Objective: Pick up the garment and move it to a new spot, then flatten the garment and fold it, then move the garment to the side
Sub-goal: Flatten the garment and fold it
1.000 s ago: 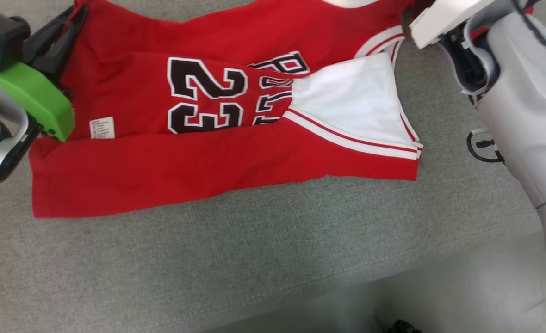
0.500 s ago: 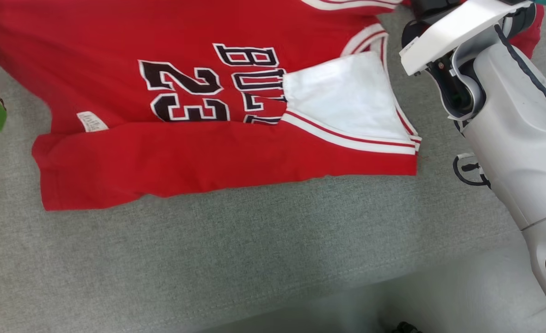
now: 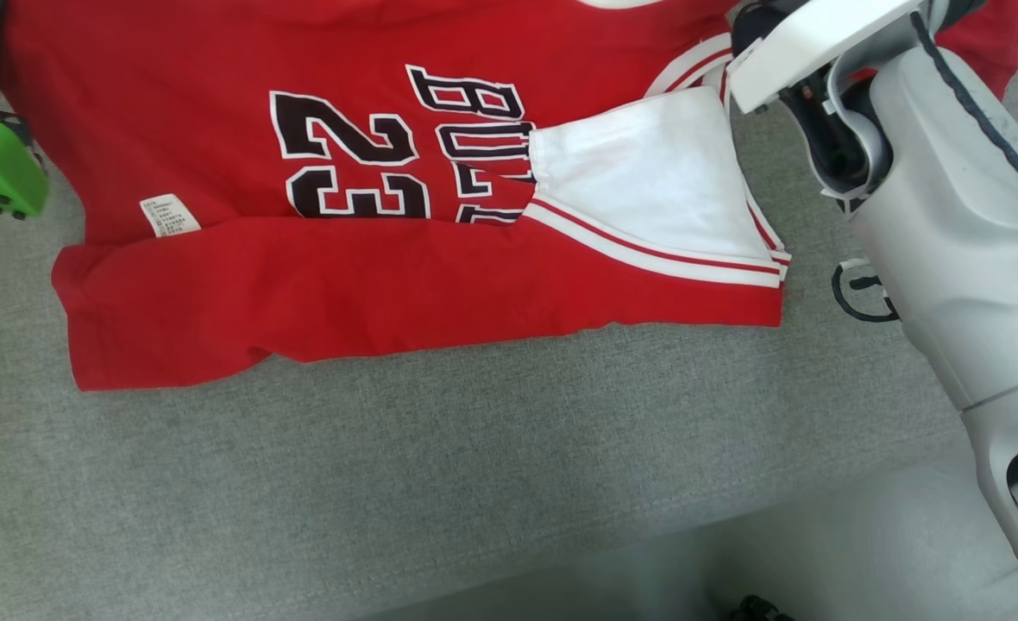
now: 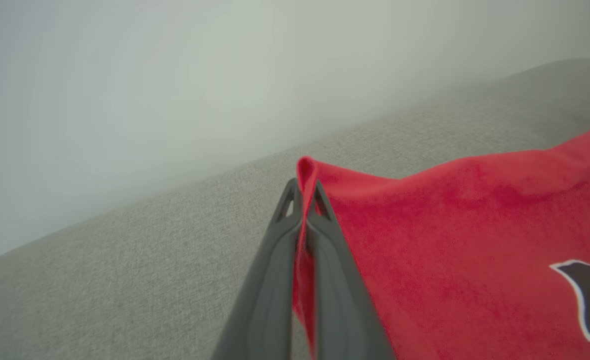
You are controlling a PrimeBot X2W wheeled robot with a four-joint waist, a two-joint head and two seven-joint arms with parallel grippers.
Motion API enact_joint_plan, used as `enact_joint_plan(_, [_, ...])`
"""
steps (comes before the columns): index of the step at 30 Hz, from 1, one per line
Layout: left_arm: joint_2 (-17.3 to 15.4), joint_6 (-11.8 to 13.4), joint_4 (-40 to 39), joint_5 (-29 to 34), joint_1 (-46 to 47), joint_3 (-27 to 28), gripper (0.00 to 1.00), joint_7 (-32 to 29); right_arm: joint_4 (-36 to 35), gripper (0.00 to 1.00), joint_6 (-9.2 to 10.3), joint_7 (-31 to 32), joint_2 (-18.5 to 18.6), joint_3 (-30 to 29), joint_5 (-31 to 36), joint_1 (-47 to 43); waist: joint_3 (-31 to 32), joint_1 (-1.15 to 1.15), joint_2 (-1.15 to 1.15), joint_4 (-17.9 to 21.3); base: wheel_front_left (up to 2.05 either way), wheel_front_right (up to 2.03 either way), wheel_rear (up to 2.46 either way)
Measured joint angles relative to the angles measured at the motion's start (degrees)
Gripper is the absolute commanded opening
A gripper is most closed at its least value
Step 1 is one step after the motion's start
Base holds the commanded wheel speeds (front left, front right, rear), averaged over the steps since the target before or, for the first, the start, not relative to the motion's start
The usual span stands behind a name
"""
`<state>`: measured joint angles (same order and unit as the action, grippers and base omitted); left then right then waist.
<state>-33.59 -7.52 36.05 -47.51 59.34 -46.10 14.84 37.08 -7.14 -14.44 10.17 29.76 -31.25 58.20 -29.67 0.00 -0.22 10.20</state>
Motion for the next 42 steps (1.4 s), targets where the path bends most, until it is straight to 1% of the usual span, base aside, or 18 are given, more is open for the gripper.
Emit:
enact_joint_plan(3, [0.02,0.0,-2.31,1.86,-0.36,-1.01,0.0,0.01,-1.24,0.0,-0.01,-0.01,-0.09,1.44,1.19,-0.31,0.61,0.0,0.0,-0.06,0.0,0.0,0.0])
enact_joint_plan(6, [0.03,-0.02,-4.8,2.03,-2.36,-2.05,0.0,0.01,-2.35,0.0,-0.01,-0.15,0.63,1.77,1.85,-2.23,1.36,0.0,0.0,-0.17,0.0,0.0,0.0])
enact_joint_plan(10, [-0.32,-0.02,-7.09,0.33,-7.64,-1.45,0.0,0.0,-2.83,0.0,-0.01,-0.15,2.25,1.62,2.49,-7.03,2.81,0.0,0.0,-0.43,0.0,0.0,0.0])
enact_joint_plan(14, [-0.35,-0.02,-9.59,-1.49,-10.56,-0.75,0.0,0.0,-3.27,0.06,0.0,-0.15,3.04,2.74,2.47,-10.03,3.9,0.0,0.0,-0.73,0.0,0.0,0.0])
enact_joint_plan(16, [-0.73,-0.02,-10.58,-1.75,-11.37,-0.08,0.0,0.0,-3.67,0.07,-0.01,-0.15,3.04,3.36,2.47,-10.71,4.16,0.0,0.0,-0.96,0.0,0.0,0.0])
enact_joint_plan(21, [-1.6,-0.02,-11.11,-2.0,-14.24,0.29,0.0,0.0,-5.11,0.09,-0.01,-0.15,3.22,6.02,2.53,-11.28,4.53,0.0,0.0,-1.39,0.0,0.0,0.0])
enact_joint_plan(26, [-1.54,-0.02,-12.09,-1.99,-16.59,0.54,0.0,-0.01,-5.55,0.08,-0.01,-0.15,4.77,6.04,2.56,-13.49,5.42,0.0,0.0,-1.89,0.0,0.0,0.0])
enact_joint_plan(30, [-1.65,-0.02,-12.38,-1.99,-17.58,2.82,0.0,-0.01,-6.04,0.07,-0.01,-0.15,6.0,5.48,2.45,-15.39,6.14,0.0,0.0,-2.39,0.0,0.0,0.0])
enact_joint_plan(36, [-2.09,-0.02,-12.3,-1.98,-19.28,4.92,0.0,-0.01,-6.93,0.05,-0.01,-0.15,6.46,5.15,2.12,-16.94,6.61,0.0,0.0,-2.48,0.0,0.0,0.0])
enact_joint_plan(42, [-2.05,-0.02,-12.39,-1.48,-20.97,4.97,0.0,-0.01,-7.36,0.05,-0.01,-0.15,6.77,5.11,2.04,-18.17,6.89,0.0,0.0,-2.3,0.0,0.0,0.0])
